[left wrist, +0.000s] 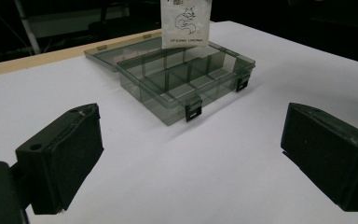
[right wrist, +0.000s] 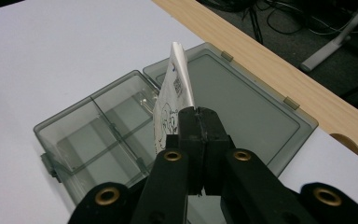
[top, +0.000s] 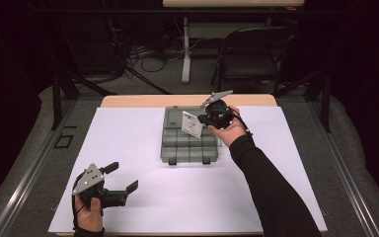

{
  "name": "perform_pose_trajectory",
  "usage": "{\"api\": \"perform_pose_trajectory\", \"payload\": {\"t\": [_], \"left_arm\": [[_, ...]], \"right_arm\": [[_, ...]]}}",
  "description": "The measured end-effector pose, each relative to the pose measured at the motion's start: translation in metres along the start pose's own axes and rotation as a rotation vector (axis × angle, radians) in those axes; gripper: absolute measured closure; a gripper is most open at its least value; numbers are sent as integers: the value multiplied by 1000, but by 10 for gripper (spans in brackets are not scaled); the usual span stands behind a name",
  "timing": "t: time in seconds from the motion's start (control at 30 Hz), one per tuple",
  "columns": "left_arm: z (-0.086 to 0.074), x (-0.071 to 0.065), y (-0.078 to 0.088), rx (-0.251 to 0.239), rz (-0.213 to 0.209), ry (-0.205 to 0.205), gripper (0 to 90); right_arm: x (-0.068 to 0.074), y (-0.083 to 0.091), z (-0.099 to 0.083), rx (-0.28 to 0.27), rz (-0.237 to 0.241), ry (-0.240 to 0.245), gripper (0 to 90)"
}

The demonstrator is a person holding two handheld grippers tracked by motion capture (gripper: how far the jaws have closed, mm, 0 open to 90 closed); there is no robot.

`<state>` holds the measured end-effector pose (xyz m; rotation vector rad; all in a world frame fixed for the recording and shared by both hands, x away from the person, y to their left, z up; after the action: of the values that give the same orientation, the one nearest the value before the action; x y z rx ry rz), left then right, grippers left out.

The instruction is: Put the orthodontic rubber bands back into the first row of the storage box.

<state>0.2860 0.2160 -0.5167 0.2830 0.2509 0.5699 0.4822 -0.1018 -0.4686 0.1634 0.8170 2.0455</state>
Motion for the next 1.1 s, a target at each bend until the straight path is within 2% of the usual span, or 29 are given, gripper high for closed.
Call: {"api": "perform_pose_trajectory", "payload": {"t": [0.27,0.63,1.1], "left_arm": [[-1,1,0,2,5,6,54],[-1,1,-1,5,3,7,54],[-1,1,-1,7,-1,6,54]], "right_arm": [[-4,-8,-6,19,-14,18,900],[-8,-14,-17,26,-20,17,900],[-1,-20,-26,51,3,22,900]]}}
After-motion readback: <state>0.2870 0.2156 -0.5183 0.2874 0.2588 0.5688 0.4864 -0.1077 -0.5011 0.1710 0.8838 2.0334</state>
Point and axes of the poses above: each handheld gripper's, and its own axes: y roughly backward along the jaws, z roughly out of its top, x roughly to its left, the point moved 4 cm from there along -y, roughly forward along the jaws, and after that the axes turned 13 degrees about -z, right-handed, at the moved point
